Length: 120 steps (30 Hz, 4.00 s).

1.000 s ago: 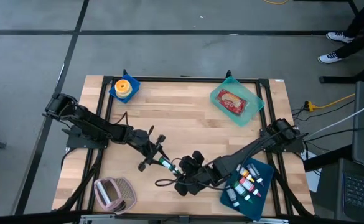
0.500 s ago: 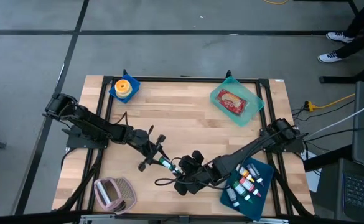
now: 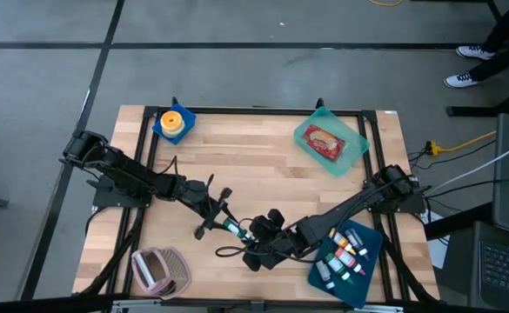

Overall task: Pick & Place Food Item
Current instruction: Put the green food coloring bottle into the bottom blue bin, then return to Home Position

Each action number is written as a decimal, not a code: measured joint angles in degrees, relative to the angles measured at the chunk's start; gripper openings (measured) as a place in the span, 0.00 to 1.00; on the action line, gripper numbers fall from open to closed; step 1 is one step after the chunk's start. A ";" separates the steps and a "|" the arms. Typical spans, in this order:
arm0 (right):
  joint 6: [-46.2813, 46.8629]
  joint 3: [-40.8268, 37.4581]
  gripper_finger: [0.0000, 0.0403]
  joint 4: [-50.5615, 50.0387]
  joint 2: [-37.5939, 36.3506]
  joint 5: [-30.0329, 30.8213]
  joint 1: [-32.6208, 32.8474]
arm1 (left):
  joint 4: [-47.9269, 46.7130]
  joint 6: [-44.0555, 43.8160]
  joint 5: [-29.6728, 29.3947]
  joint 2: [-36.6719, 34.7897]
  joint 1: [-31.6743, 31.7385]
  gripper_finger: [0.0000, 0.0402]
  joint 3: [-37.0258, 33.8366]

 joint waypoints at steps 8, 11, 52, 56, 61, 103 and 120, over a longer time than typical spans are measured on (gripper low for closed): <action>0.02 0.00 0.39 0.24 0.00 -0.11 0.02 | -0.13 -0.24 0.31 0.00 0.04 0.33 0.00; 0.21 0.02 0.29 0.16 0.00 -0.26 0.01 | -0.29 -0.43 0.26 0.00 0.04 0.33 0.00; 72.66 0.01 0.29 -52.87 -0.74 5.71 19.14 | -16.21 0.09 -12.33 -13.35 0.09 0.47 -0.17; 72.91 1.35 0.29 -55.25 -0.76 3.21 20.05 | -16.18 -0.03 -12.32 -13.35 0.09 0.47 -0.22; 72.88 5.95 0.29 -62.01 -0.81 7.09 20.55 | -16.18 -0.66 -12.31 -13.35 0.09 0.47 -0.22; 74.31 10.19 0.53 -62.34 -0.13 -19.60 31.04 | -17.44 -2.08 -10.77 -13.31 -0.02 0.47 -0.26; 56.45 10.16 0.57 -55.04 -0.11 44.93 27.48 | 4.49 -5.91 -1.61 -19.17 -0.80 0.47 -0.26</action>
